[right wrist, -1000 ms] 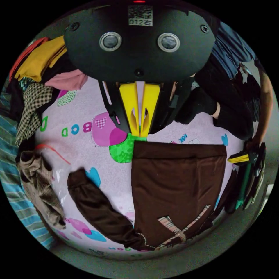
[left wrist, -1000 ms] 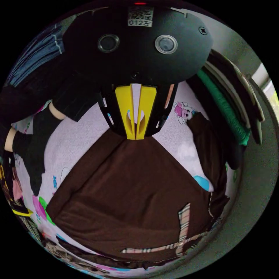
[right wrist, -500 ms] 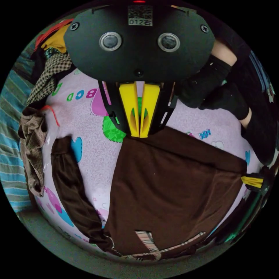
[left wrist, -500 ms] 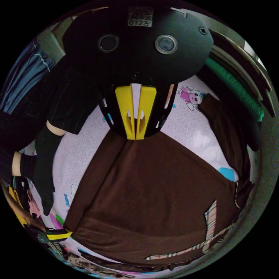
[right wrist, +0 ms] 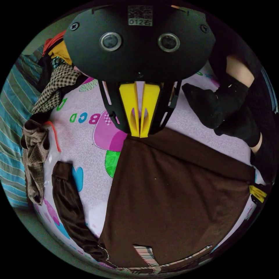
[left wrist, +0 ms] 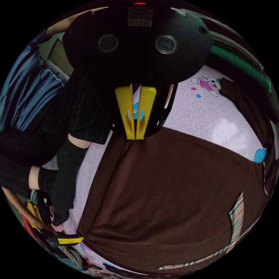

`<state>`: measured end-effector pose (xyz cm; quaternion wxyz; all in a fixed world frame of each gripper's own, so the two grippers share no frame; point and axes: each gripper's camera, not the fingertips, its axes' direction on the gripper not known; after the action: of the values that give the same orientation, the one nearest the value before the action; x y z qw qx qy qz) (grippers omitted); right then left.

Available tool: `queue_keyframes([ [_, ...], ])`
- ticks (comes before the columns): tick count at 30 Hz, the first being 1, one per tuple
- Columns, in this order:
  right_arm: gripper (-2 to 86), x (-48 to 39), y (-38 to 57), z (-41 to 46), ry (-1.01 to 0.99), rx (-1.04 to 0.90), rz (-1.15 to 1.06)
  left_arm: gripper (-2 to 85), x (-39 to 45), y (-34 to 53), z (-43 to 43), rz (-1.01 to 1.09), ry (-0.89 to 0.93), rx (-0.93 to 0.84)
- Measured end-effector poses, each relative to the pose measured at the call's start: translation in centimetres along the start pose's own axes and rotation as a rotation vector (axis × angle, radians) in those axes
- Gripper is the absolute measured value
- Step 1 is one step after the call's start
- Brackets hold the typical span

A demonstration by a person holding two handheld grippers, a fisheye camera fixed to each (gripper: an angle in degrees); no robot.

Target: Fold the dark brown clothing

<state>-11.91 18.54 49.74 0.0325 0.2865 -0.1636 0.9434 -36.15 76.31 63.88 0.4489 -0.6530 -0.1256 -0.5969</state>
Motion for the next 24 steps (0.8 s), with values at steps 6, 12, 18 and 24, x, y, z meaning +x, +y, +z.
queue_keyframes([
  [6, -1.0, 2.2, 0.6, 0.3, -0.032, -0.021, 0.047, 0.6, 2.8, -2.0, 0.7, 0.068, -0.037, -0.069],
  [12, -1.0, 4.6, 1.4, 0.5, -0.090, -0.013, 0.106, 0.7, 4.8, -2.1, 1.4, 0.068, -0.066, -0.090],
  [18, -1.0, 6.4, 1.9, 0.6, -0.117, 0.003, 0.121, 0.7, 5.9, 0.0, 2.4, 0.041, -0.040, -0.101],
  [24, -0.9, 9.8, 2.0, -0.5, -0.164, -0.019, 0.137, 0.8, 5.5, 3.4, -0.4, 0.020, 0.059, 0.011],
])
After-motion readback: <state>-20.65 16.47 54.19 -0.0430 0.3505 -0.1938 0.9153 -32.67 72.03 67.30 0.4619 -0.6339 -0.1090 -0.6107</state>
